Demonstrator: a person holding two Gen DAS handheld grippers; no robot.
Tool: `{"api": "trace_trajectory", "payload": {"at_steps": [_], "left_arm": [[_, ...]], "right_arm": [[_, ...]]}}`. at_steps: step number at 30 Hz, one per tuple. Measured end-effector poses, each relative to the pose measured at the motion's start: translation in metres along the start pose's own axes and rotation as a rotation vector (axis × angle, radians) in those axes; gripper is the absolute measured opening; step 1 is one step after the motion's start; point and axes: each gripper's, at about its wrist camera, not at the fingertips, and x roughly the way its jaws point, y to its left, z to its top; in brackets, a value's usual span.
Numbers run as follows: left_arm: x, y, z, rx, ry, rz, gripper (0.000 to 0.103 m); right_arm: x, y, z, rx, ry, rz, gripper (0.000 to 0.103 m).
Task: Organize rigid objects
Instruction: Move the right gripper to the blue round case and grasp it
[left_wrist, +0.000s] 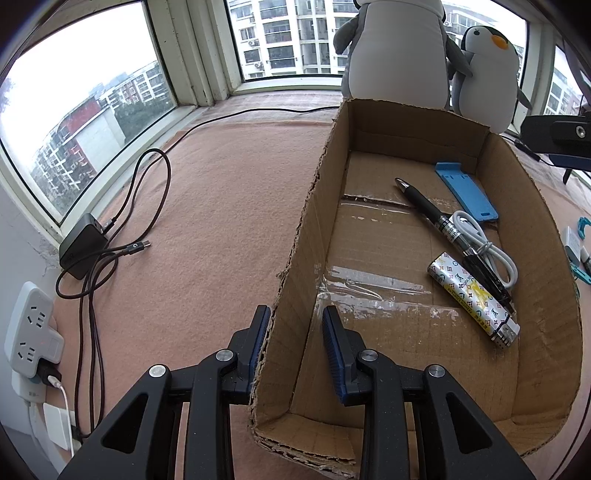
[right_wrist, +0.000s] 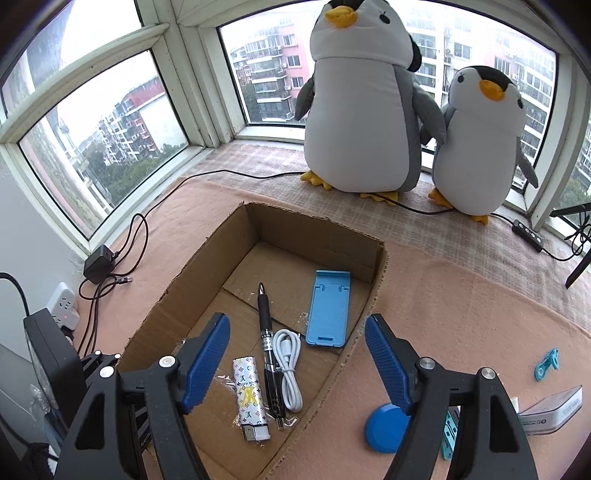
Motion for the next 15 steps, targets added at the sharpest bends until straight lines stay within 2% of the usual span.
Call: {"api": "trace_trajectory", "payload": {"at_steps": [7,15], "left_arm": [[0.0,0.0,0.0,0.0,0.0,0.0,0.031],[0.0,0.0,0.0,0.002,0.0,0.0,0.031]], "right_arm": [[-0.029,-0.026,-0.015,0.004,-0.03,0.031,0.072],[-0.038,-0.048,-0.043,-0.024,0.042,-0.005,0.072]]}}
